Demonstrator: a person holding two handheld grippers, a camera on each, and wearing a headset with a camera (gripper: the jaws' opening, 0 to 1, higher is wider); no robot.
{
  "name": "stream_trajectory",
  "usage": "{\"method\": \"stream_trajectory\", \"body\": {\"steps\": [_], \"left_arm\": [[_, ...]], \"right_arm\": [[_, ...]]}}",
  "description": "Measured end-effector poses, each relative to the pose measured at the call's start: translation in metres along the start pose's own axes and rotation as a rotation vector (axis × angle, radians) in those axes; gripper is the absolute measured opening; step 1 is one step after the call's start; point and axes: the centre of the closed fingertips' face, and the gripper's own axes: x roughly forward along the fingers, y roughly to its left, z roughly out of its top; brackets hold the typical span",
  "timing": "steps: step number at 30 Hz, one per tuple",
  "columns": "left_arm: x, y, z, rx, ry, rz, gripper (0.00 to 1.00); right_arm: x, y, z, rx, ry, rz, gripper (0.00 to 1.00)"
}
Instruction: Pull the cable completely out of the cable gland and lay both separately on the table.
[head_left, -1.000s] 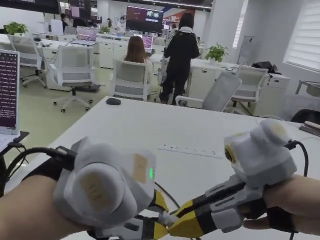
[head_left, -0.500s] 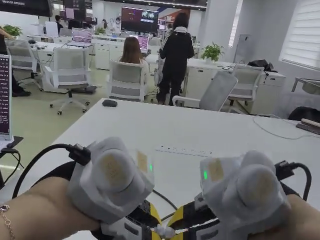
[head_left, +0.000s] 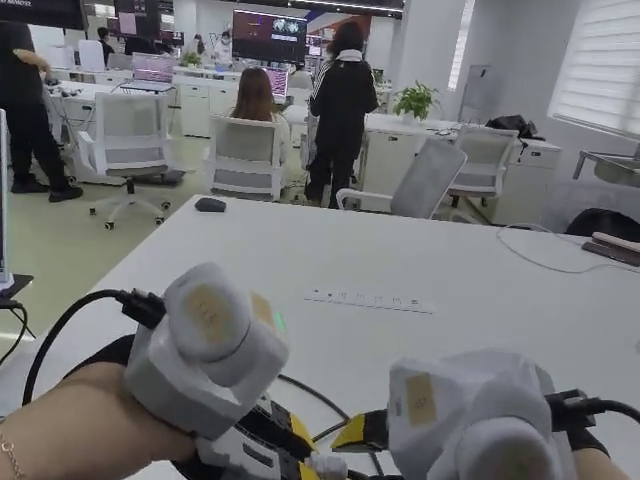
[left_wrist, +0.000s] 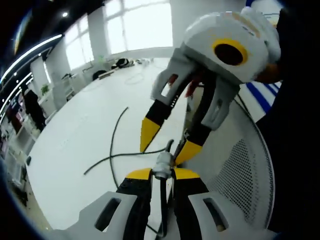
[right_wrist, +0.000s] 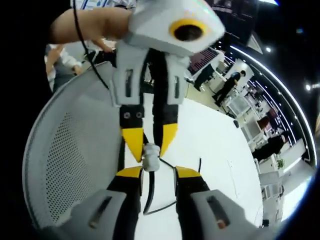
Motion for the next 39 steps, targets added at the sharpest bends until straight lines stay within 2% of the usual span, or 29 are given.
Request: {"method": "stream_trajectory", "body": {"steps": [1,3,5,6,7,9,11,13,16,18,23,31,35,39], "left_arm": [[-0.002,-0.001,0.000,0.020,-0.003,0.015,0.16],[-0.006,0.003,0.003,0.079,-0.009,0.088,0.16],[-0.010,0.004,0.007,0.155,-0.014,0.144,0.16],[-0.012,0.005,0.012,0.226,-0.026,0.184,0.16],[-0.014,0.006,0.011,0.230,-0.019,0.202,0.16],[-0.015,0.005,0.015,0.312,-0.023,0.237,0.16],[-0.016,0.004,0.016,0.335,-0.024,0.259,0.16],[-0.016,0.002,0.014,0.326,-0.025,0.257,0.16],[-0.016,0.003,0.014,0.325,-0.031,0.257,0.16],[-0.015,0.006,0.011,0.331,-0.015,0.269,0.16],[-0.016,0.008,0.001,0.304,-0.003,0.270,0.16],[-0.017,0.014,-0.014,0.253,-0.002,0.291,0.16],[-0.021,0.018,-0.023,0.232,0.010,0.302,0.16],[-0.026,0.022,-0.027,0.219,0.015,0.313,0.16]], "right_arm": [[-0.001,-0.002,-0.002,0.015,-0.001,-0.007,0.25],[-0.003,0.000,-0.002,0.051,-0.011,-0.006,0.23],[-0.006,0.002,0.001,0.094,-0.043,-0.020,0.20],[-0.007,0.003,0.002,0.110,-0.056,-0.027,0.19],[-0.008,0.004,0.005,0.113,-0.079,-0.044,0.18],[-0.010,0.005,0.013,0.124,-0.131,-0.068,0.16],[-0.011,0.007,0.013,0.119,-0.127,-0.084,0.10],[-0.013,0.005,0.012,0.101,-0.119,-0.114,0.04],[-0.012,0.005,0.011,0.100,-0.118,-0.109,0.04],[-0.012,0.001,0.006,0.107,-0.097,-0.131,0.04],[-0.009,0.007,-0.006,0.114,-0.080,-0.124,0.03],[-0.012,0.007,-0.030,0.190,-0.053,-0.142,0.03],[-0.015,0.005,-0.045,0.202,-0.019,-0.165,0.03],[-0.020,0.002,-0.062,0.220,0.023,-0.185,0.03]]}}
